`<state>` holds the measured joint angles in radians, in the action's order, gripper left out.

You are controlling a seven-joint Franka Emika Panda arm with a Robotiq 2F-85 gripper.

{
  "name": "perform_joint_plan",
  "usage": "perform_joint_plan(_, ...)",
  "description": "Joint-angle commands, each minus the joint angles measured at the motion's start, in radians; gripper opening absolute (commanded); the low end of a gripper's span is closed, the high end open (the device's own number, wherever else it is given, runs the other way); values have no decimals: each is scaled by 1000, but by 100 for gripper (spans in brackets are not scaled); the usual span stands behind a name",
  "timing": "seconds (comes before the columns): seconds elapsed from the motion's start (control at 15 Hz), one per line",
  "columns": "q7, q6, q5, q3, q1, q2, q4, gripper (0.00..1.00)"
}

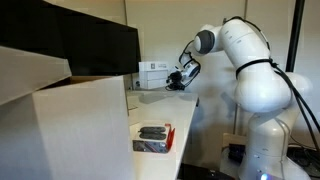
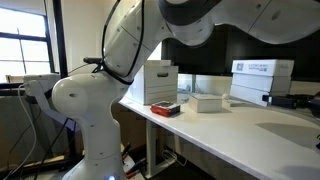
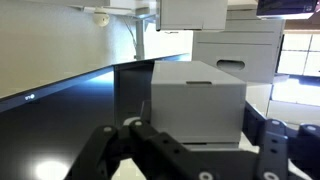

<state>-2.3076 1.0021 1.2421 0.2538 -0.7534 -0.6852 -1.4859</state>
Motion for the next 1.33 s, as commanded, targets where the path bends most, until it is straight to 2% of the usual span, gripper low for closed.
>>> perform_joint_plan(0.0,-4,-43,-46,10,5,89,-87,58)
perform_joint_plan(0.33,-11,-67,-111,23,7,143,-142,58)
perform_joint_plan(1.27,-32,-61,-148,47,81,279,-295,58)
